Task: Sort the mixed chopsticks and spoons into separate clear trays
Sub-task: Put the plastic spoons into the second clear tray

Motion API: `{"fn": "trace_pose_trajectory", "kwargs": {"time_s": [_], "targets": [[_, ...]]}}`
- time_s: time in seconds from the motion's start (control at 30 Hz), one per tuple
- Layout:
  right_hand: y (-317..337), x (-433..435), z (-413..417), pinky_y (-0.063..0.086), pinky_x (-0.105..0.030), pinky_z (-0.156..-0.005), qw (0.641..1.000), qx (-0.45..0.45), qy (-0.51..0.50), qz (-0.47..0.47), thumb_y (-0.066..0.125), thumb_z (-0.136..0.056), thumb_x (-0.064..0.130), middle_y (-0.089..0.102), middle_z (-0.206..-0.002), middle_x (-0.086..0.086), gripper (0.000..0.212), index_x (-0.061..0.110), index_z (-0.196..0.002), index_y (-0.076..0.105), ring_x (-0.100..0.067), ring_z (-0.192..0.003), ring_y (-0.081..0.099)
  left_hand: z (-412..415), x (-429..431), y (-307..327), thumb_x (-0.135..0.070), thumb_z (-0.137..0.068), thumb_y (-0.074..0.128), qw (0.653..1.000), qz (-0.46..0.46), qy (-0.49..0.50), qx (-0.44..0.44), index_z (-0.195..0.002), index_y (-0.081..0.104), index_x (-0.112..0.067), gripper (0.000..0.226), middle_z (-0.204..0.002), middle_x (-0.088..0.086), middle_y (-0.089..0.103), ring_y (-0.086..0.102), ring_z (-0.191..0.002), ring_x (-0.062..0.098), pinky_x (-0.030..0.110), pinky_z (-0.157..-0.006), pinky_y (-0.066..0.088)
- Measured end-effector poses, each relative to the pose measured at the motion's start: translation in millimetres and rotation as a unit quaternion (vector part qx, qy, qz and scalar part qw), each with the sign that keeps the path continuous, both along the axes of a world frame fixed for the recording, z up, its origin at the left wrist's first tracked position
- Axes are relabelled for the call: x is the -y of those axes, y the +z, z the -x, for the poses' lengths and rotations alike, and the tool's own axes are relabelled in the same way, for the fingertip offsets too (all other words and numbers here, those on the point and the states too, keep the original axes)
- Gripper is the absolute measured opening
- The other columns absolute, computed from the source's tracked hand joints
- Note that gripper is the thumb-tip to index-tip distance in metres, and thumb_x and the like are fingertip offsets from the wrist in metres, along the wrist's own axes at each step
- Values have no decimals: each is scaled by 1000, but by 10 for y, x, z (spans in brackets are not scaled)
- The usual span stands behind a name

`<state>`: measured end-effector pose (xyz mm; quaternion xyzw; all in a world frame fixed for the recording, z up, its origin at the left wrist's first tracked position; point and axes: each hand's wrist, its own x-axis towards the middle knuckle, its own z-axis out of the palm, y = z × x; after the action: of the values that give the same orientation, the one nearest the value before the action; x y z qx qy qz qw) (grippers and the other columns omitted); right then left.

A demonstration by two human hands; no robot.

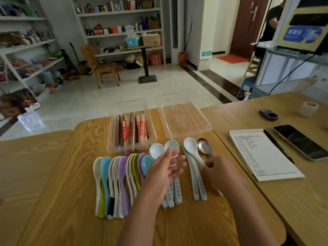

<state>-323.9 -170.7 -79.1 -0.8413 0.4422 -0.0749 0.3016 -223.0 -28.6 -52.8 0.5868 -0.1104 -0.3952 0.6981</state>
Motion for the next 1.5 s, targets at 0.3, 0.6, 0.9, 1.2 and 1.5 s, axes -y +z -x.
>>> {"fn": "trace_pose_trajectory", "kwargs": {"time_s": [0.3,0.6,0.9,1.2,1.5], "targets": [[12,21,62,37,-23,-49,999,25,22,-11,65,-91,28,62,-63,-7,20,12,-82,73,-9,-51,46,-24,-9,23,-38,-102,41,1000,6,-6,0,-119,64,-10,39,-108,9,74,71,-103,23,37,-95,54],[917,374,-668,51,-31,-55,992,115,52,-23,69,-90,29,65,-58,-4,22,10,-78,72,-15,-47,58,-838,268,620,-36,-102,43,996,26,39,78,-112,66,-7,39,-103,11,75,71,-97,23,33,-89,56],[428,1117,-2365,58,-35,-69,998,-33,15,55,66,-84,34,69,-64,-2,22,12,-78,68,-17,-60,67,-1771,867,562,-34,-106,40,997,0,72,8,-112,64,0,42,-95,12,70,65,-83,20,31,-82,54],[222,993,-2591,41,-24,-49,999,-50,0,4,76,-81,12,58,-66,-1,15,8,-83,62,-15,-56,55,-1971,983,413,-34,-105,41,998,10,55,-13,-117,63,0,43,-100,14,70,66,-90,22,33,-87,54],[112,933,-2660,37,-22,-44,999,-51,8,-8,70,-87,6,53,-69,0,12,6,-87,57,-11,-54,47,-2010,883,417,-35,-105,42,998,30,58,-17,-117,62,-1,41,-119,20,68,65,-101,26,34,-91,54]]}}
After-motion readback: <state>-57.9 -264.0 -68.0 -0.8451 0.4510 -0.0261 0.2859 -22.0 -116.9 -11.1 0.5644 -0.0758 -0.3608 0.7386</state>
